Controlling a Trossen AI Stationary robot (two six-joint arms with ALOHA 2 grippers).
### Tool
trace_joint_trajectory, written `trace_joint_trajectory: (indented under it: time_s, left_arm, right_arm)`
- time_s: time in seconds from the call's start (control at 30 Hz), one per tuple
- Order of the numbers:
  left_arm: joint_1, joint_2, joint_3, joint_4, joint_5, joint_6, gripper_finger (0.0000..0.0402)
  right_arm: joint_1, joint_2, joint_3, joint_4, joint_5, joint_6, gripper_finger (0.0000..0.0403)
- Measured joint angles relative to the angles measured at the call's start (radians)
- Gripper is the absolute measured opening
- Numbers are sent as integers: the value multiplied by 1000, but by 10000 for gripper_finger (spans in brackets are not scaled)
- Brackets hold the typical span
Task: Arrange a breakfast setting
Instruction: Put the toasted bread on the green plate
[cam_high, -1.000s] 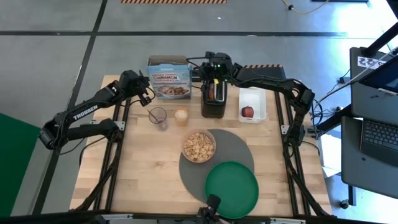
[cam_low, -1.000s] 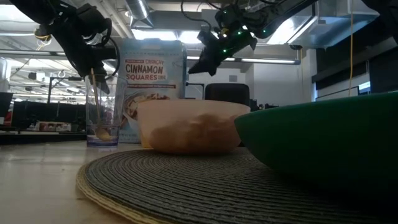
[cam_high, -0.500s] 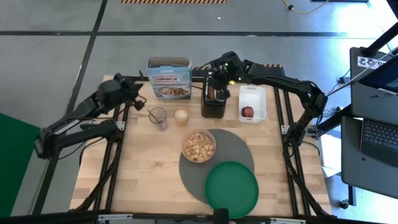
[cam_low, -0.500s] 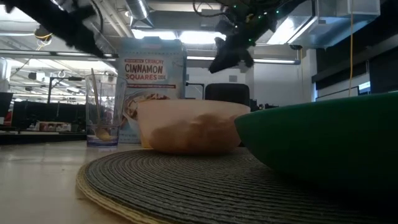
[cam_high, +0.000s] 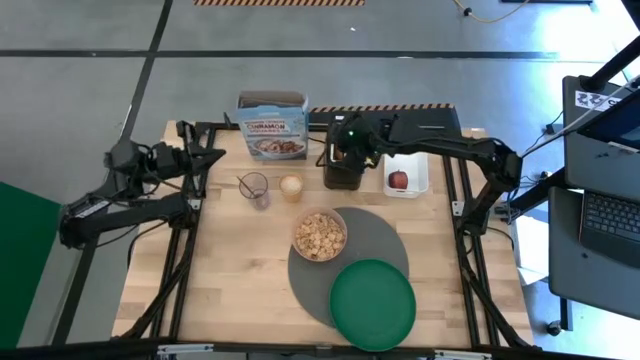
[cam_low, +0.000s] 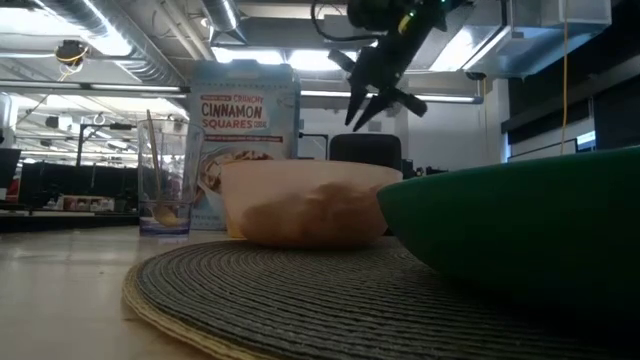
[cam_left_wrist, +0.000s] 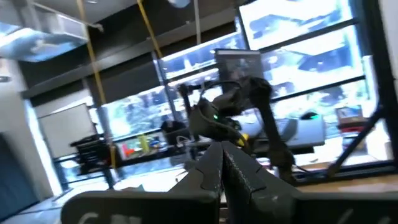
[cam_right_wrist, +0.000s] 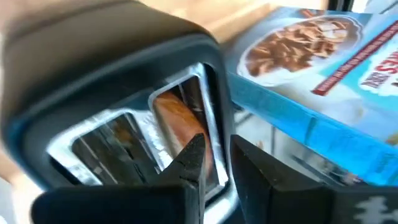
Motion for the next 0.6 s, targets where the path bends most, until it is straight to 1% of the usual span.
trace_joint_trajectory:
  time_s: [0.1,0.27,0.4,0.6]
  left_arm:
    - [-23,25,-19,7,1,14,0]
    - [-42,70,-21,45,-11,54,0]
    - [-54,92,-20,93,-11,73,0]
    - [-67,124,-20,112,-10,102,0]
  right_arm:
    - [6,0,0,12,63,-56,62]
    - [7,0,0,-26,179,-178,62]
    - [8,1,0,-19,173,-231,62]
    - [8,36,0,0,180,-273,62]
